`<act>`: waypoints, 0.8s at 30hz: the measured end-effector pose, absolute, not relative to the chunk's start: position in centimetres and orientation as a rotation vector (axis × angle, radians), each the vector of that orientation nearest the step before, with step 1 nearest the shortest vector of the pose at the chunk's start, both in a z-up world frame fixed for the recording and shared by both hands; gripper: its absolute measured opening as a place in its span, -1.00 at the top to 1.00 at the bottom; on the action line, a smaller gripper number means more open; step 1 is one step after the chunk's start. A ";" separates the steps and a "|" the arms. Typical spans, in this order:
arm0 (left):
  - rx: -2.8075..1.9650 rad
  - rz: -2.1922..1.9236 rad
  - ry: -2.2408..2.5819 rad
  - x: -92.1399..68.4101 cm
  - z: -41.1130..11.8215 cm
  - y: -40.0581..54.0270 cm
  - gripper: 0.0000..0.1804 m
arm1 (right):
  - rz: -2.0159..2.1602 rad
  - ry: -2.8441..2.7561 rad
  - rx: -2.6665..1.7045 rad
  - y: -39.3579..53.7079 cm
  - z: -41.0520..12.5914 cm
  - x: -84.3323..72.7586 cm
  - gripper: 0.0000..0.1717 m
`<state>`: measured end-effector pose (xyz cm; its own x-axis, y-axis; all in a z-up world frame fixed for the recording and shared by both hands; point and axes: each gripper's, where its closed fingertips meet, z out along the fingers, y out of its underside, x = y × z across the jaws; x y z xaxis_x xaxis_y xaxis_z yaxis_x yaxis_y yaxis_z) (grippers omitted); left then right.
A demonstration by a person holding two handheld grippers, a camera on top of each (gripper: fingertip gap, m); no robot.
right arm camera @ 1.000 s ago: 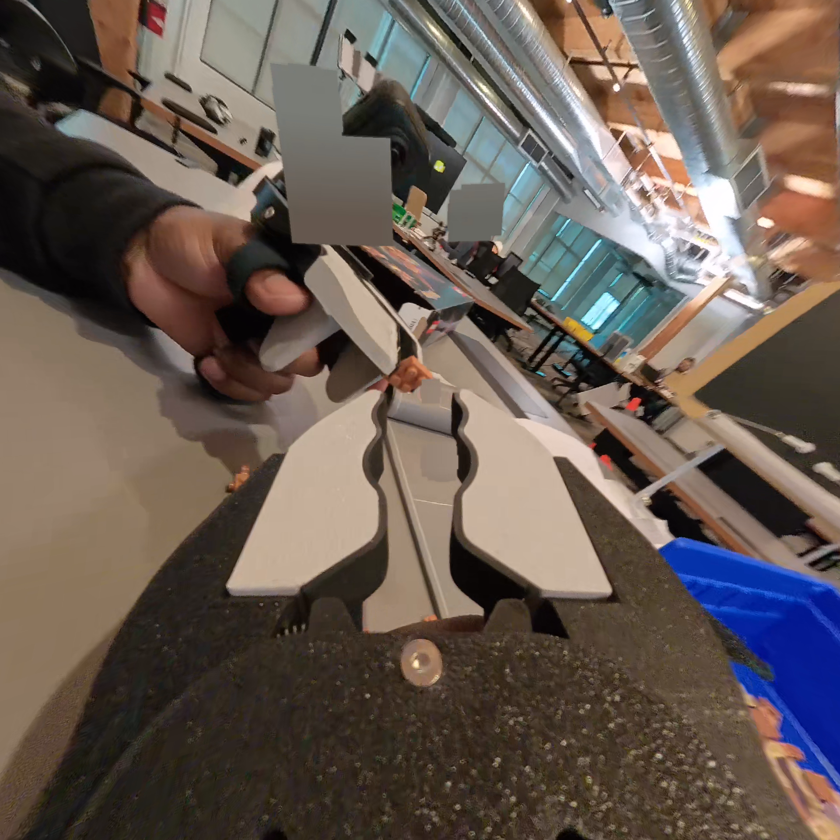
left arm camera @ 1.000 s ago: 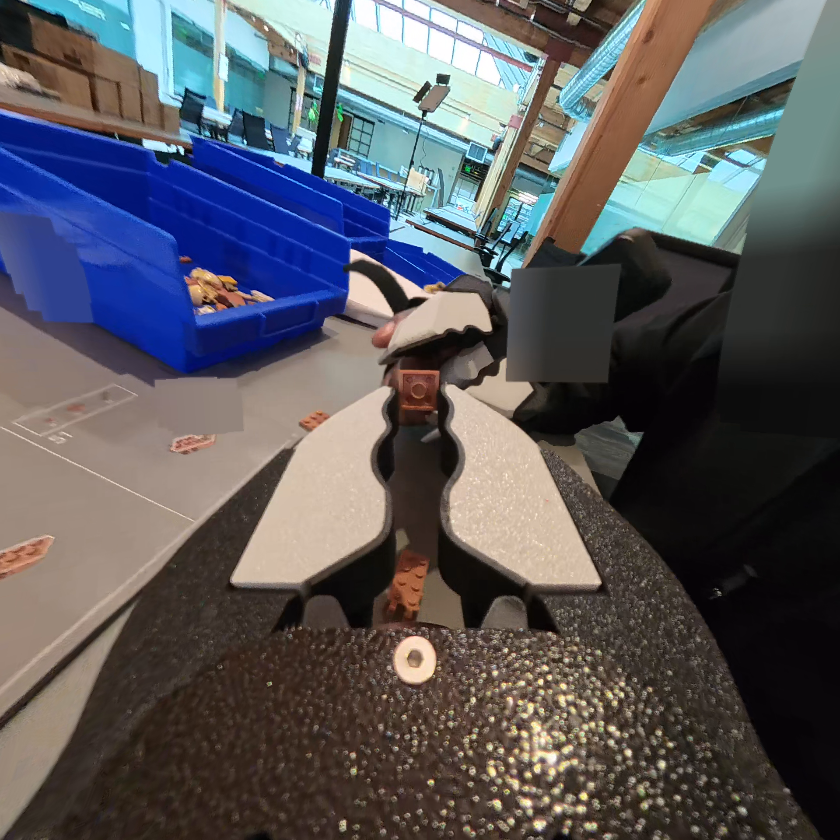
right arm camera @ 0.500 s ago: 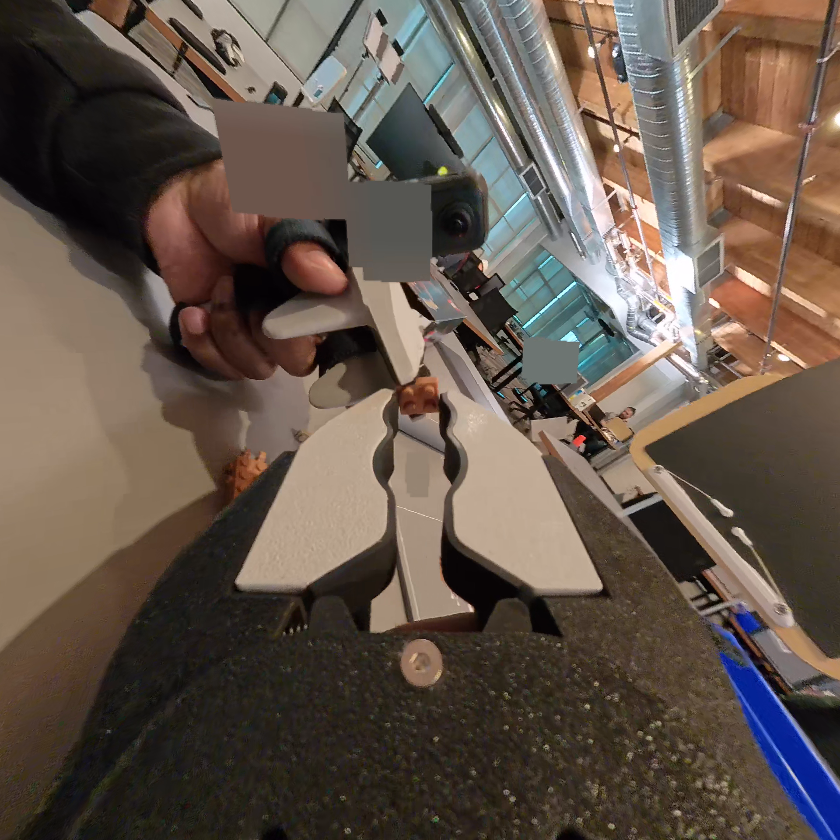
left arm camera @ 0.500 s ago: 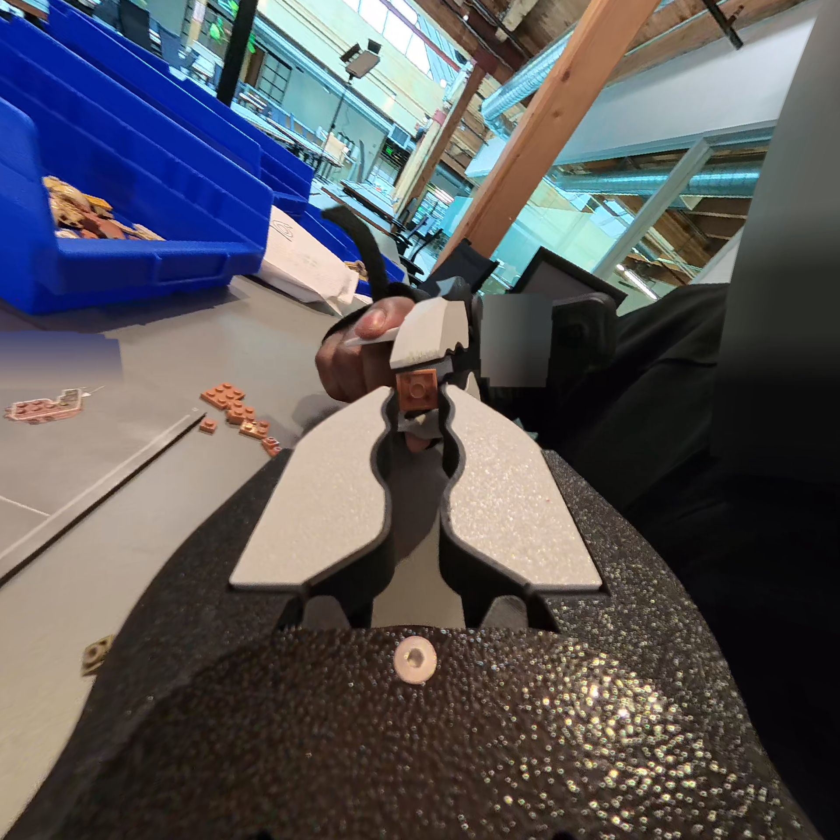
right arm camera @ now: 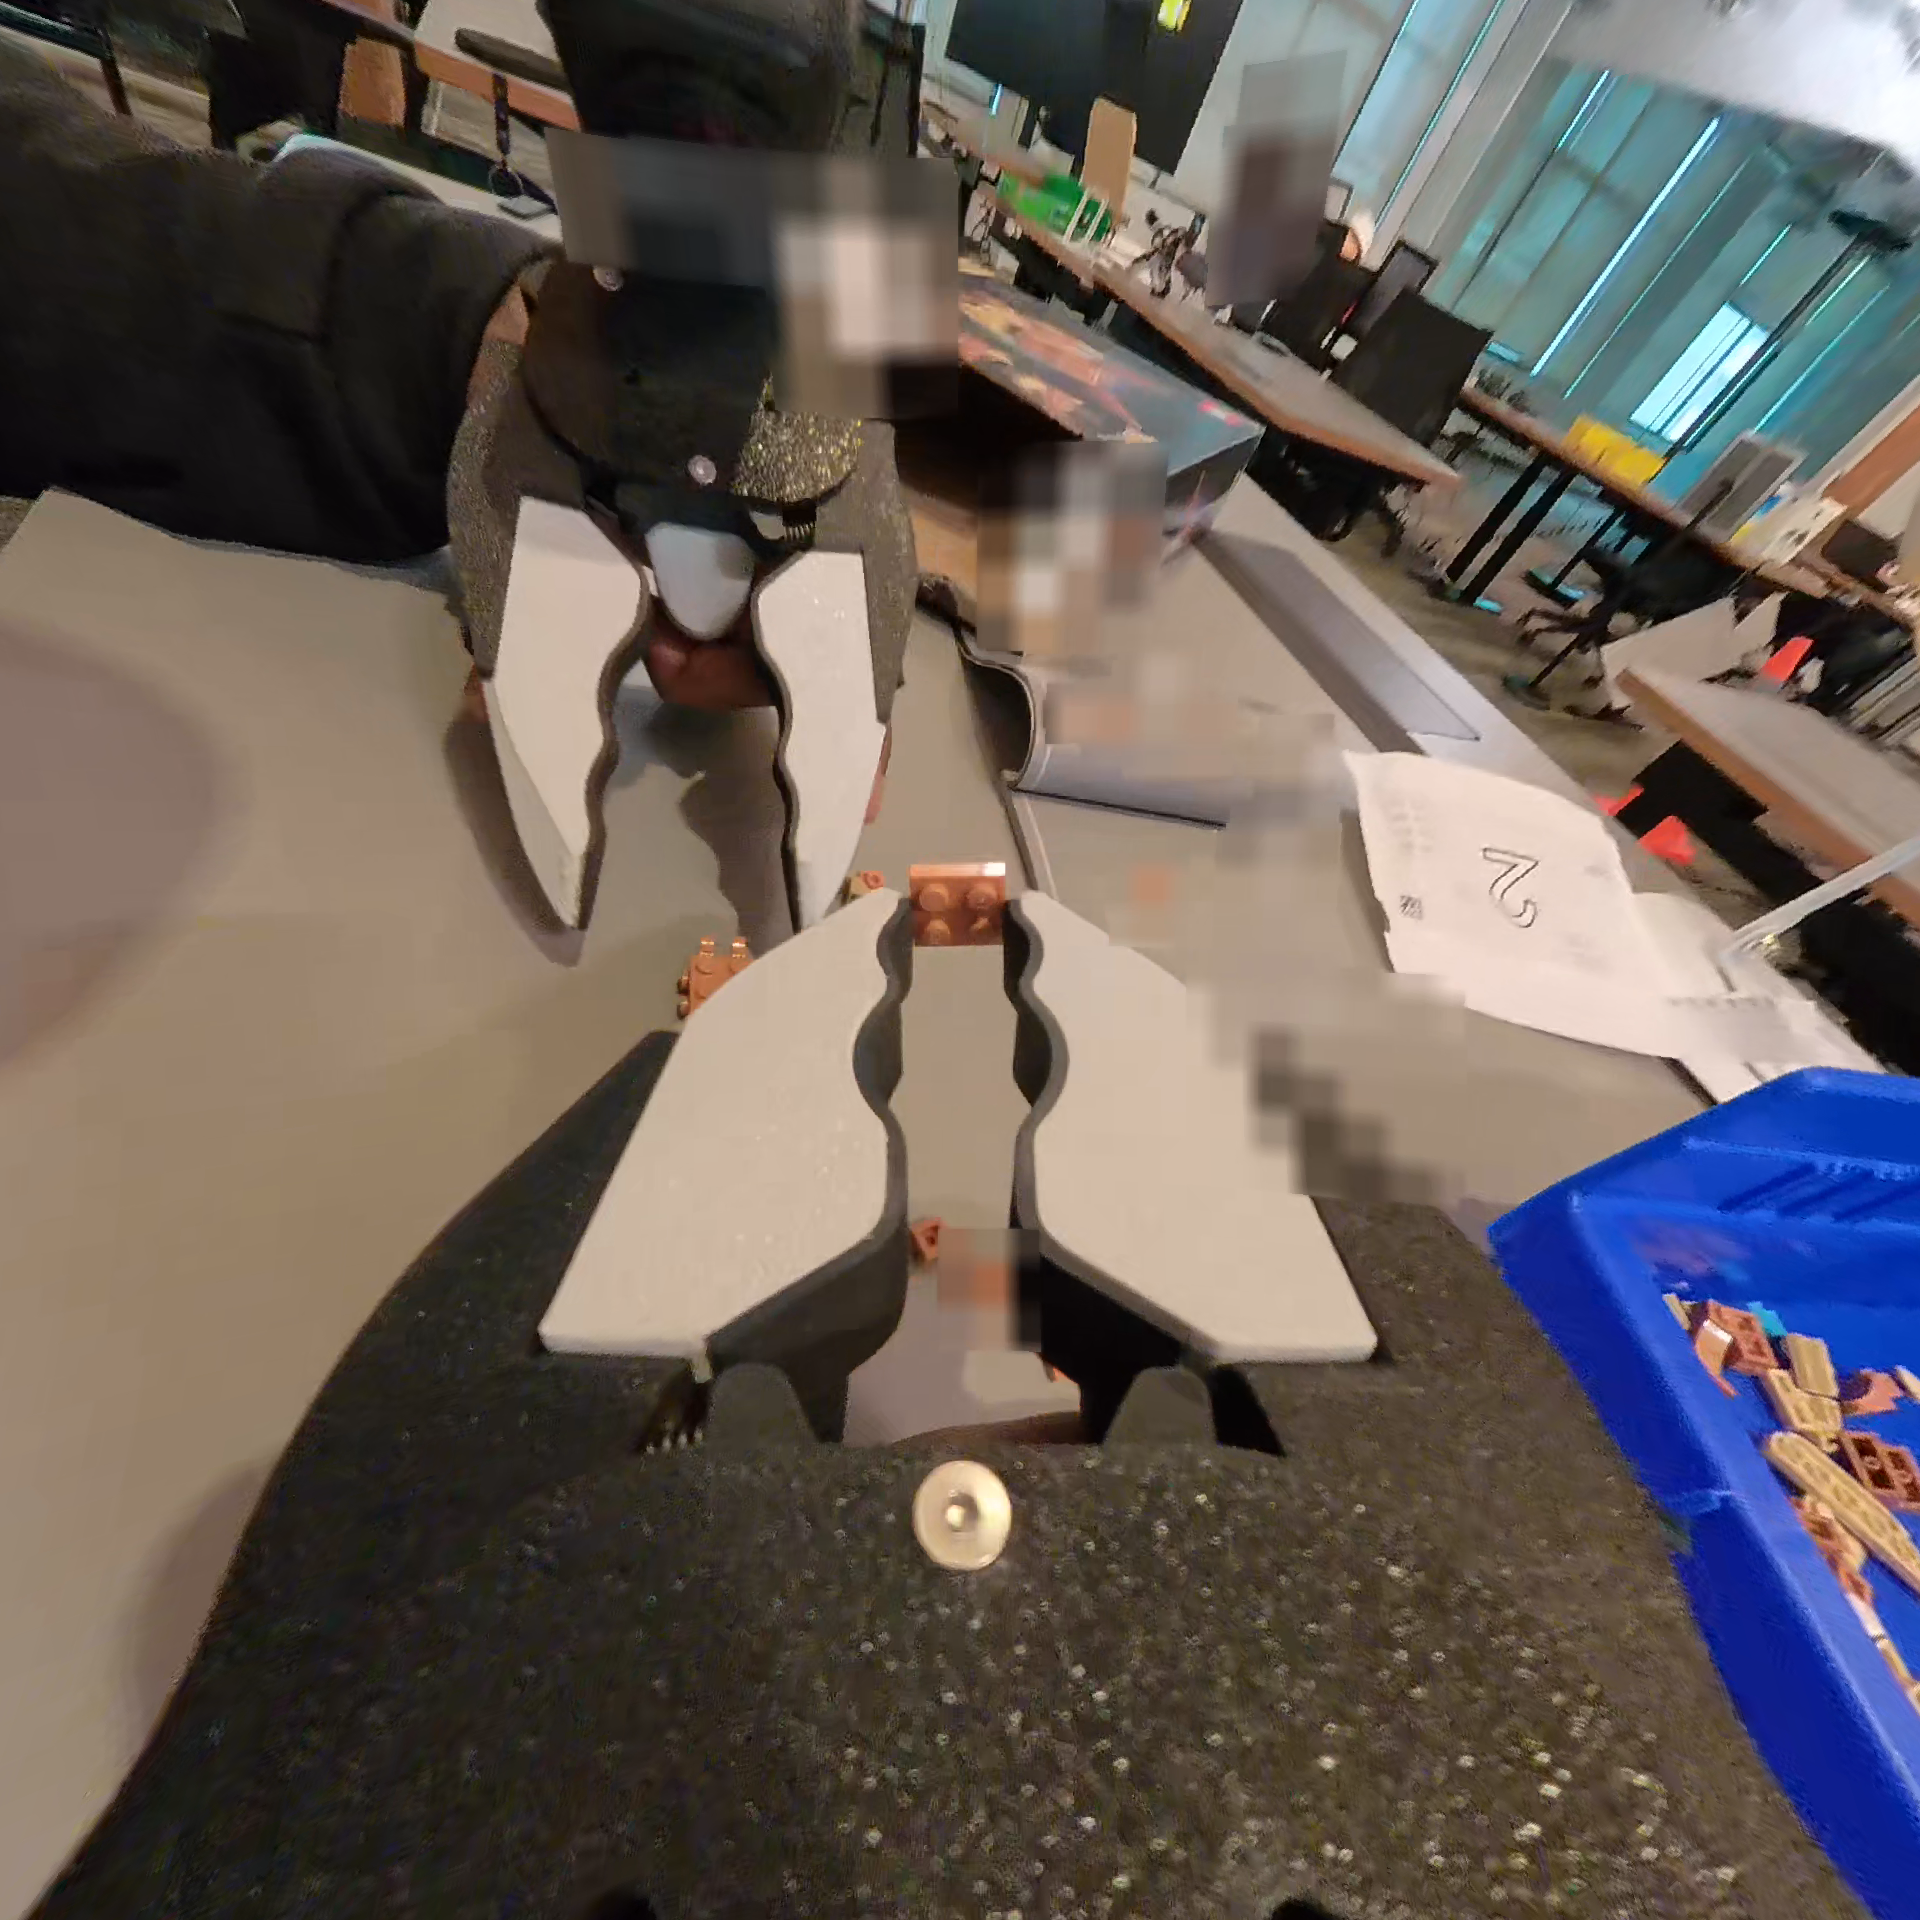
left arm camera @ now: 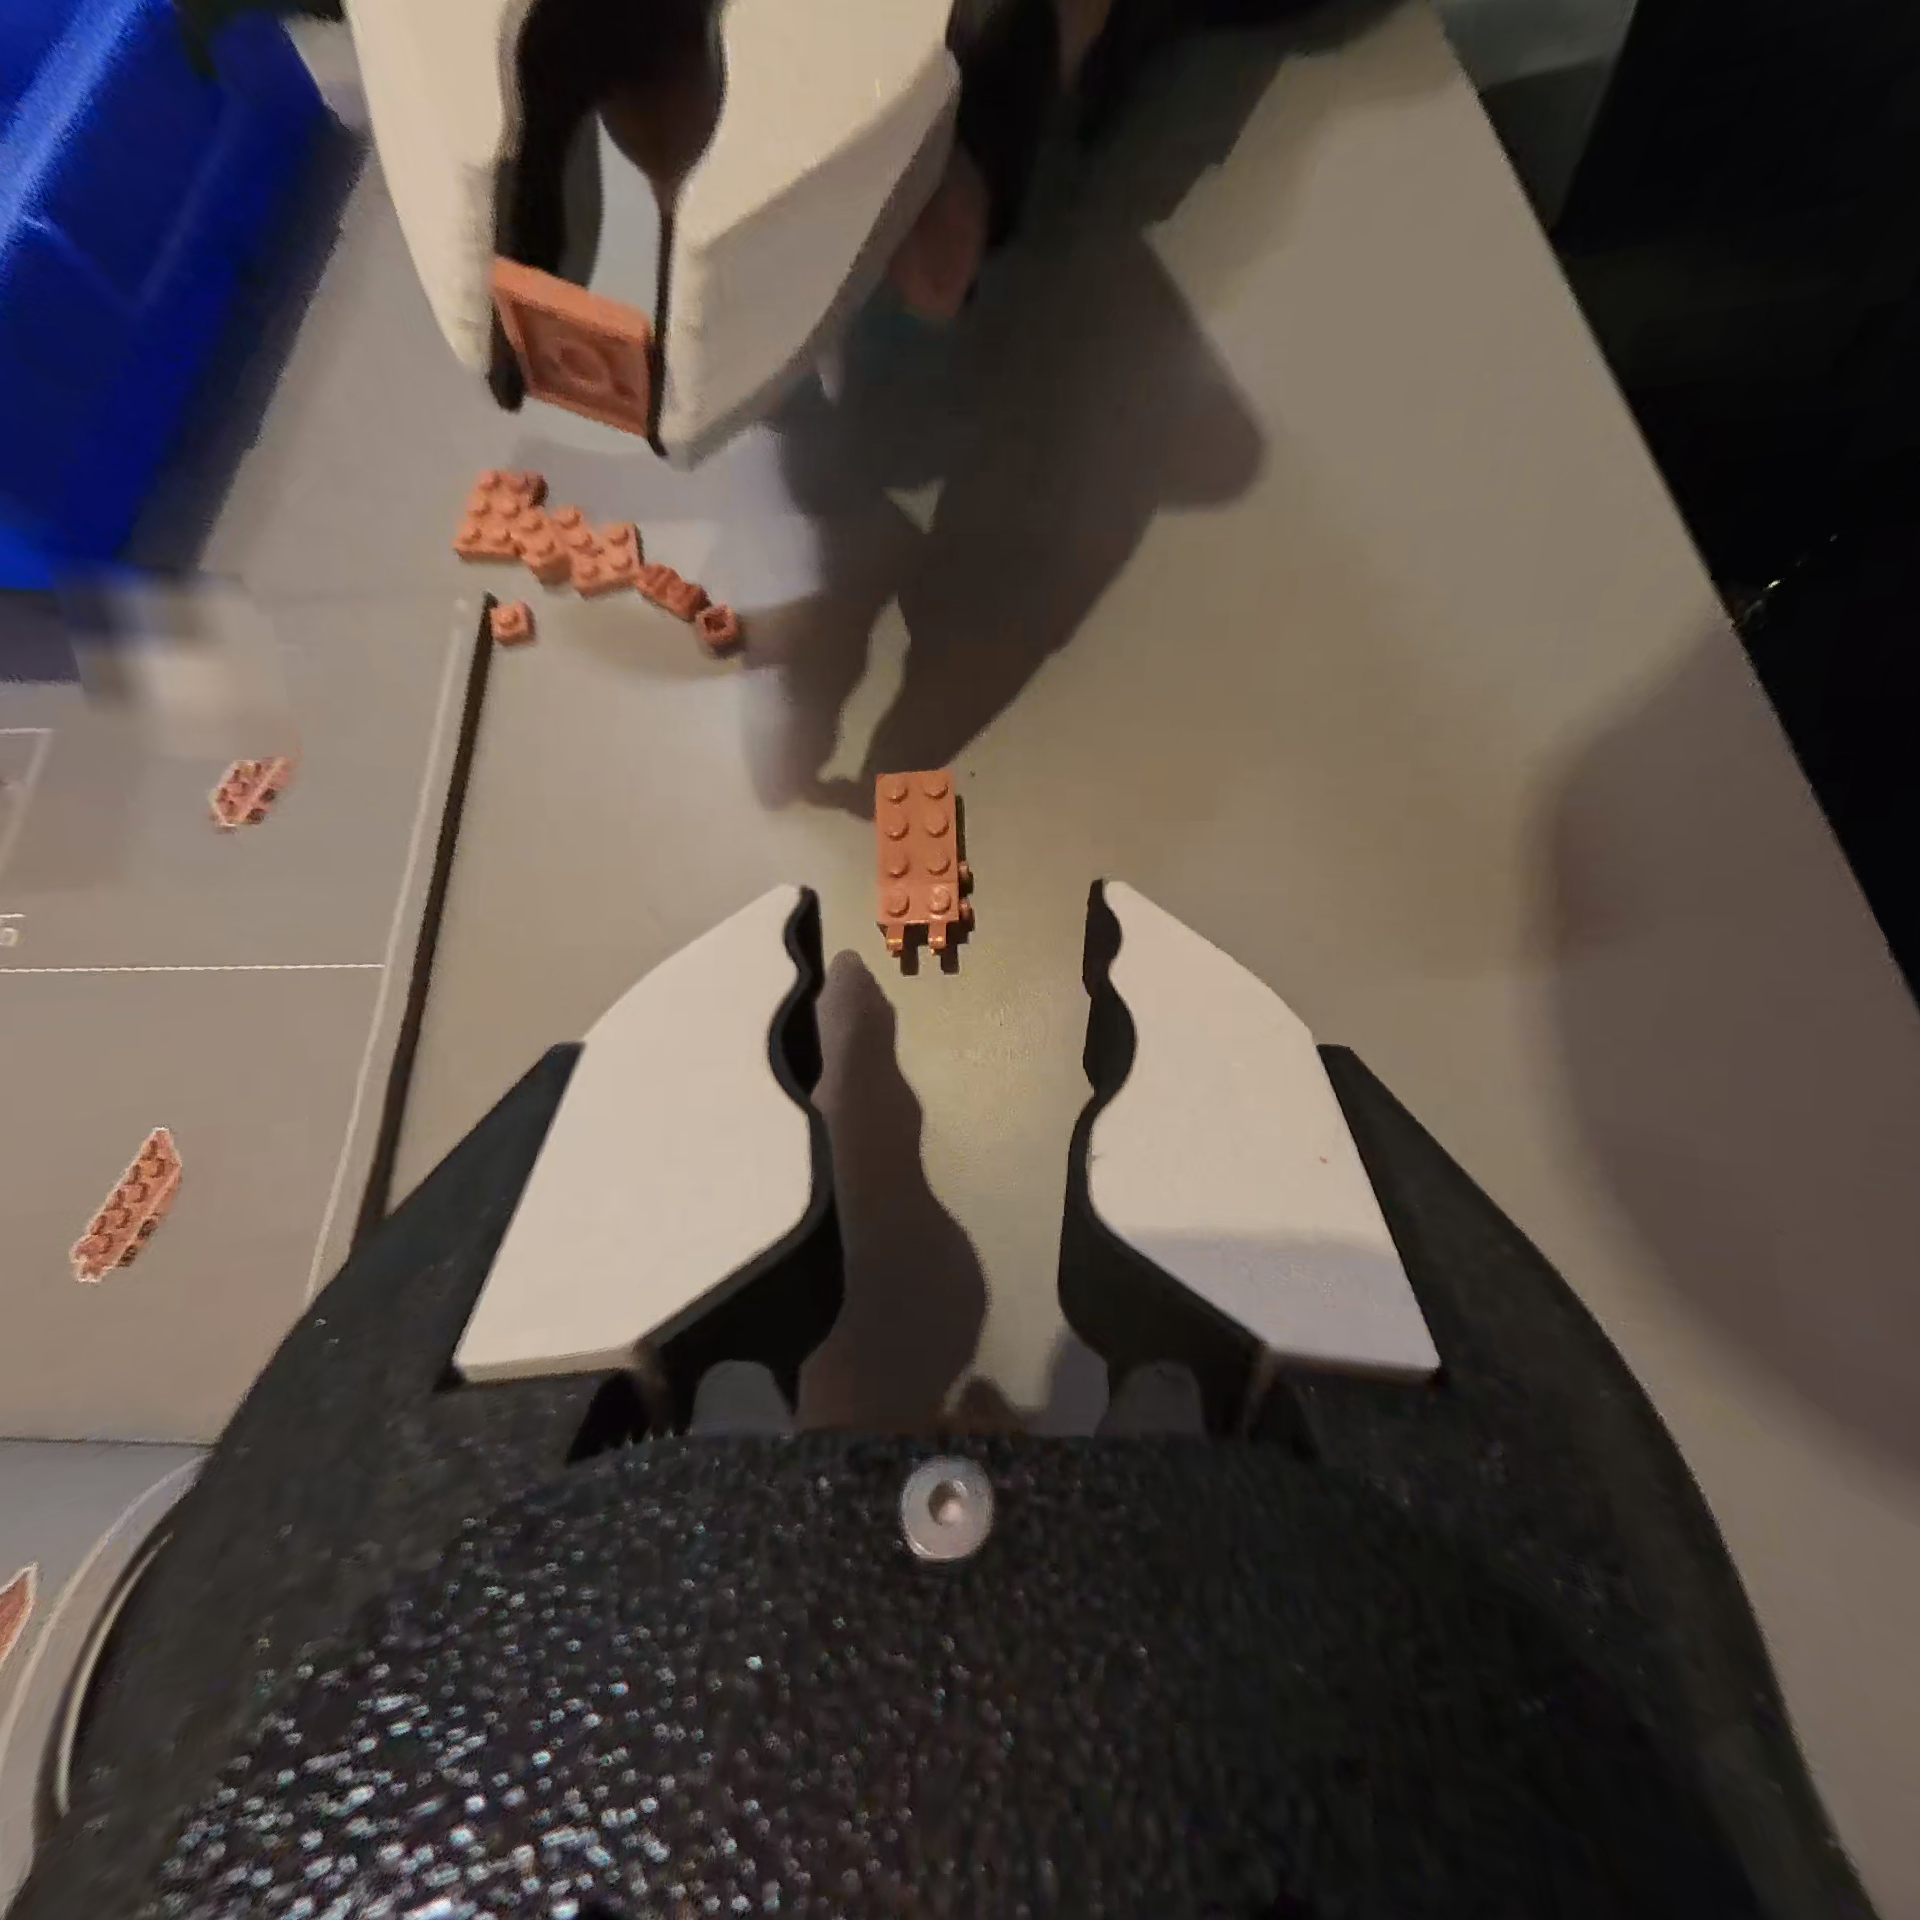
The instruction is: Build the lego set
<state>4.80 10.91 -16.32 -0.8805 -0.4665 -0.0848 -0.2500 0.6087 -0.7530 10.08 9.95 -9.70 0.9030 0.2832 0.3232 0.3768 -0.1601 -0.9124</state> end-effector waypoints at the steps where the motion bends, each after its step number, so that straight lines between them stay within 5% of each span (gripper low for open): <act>1: -0.592 -1.121 2.577 4.8 -16.6 10.9 0.49 | -0.082 -0.496 -1.762 9.9 -9.6 10.1 0.81; 20: -0.676 -1.070 2.633 5.1 -17.9 11.0 0.62 | -0.036 -0.590 -1.911 9.8 -12.4 9.1 0.82; 24: -0.697 -1.080 2.644 5.1 -17.9 10.8 0.83 | 0.009 -0.634 -1.969 9.8 -12.7 8.2 0.82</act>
<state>5.11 10.75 -17.92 -0.8686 -0.4955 -0.0077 -0.3484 0.6216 -0.7016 8.20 9.77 -12.69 0.8613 0.4347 0.2632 0.4271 -0.3388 -0.8383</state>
